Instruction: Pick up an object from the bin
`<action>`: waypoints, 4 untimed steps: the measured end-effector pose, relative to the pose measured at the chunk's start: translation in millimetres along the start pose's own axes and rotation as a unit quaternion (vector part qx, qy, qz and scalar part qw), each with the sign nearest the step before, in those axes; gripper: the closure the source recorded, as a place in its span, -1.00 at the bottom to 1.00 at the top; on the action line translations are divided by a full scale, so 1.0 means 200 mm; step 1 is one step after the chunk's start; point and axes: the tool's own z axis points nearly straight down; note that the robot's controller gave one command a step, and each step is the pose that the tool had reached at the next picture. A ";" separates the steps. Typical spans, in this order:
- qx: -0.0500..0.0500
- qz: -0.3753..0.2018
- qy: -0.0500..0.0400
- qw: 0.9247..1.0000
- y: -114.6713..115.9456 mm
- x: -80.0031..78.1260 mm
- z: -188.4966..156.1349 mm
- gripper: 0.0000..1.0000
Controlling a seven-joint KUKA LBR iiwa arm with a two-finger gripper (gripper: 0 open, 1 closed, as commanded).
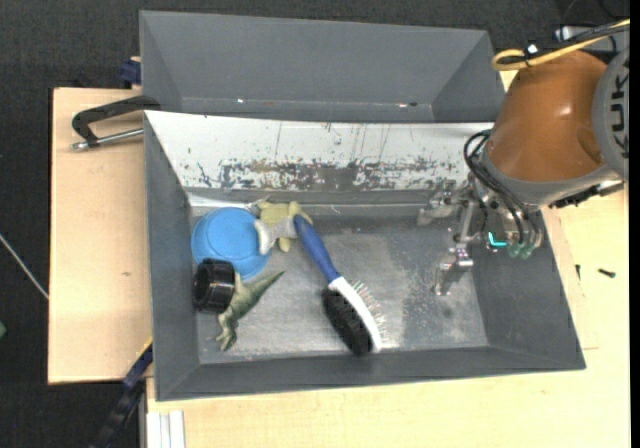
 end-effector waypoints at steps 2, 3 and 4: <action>-0.001 -0.041 -0.007 0.999 0.57 -0.27 0.17 -1.00; 0.001 -0.181 -0.005 0.983 0.67 -0.31 0.31 -1.00; 0.001 -0.051 -0.005 0.999 0.72 -0.29 0.28 -1.00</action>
Offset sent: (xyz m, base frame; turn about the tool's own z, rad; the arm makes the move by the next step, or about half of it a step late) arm 0.0243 0.0670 -0.0297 0.0121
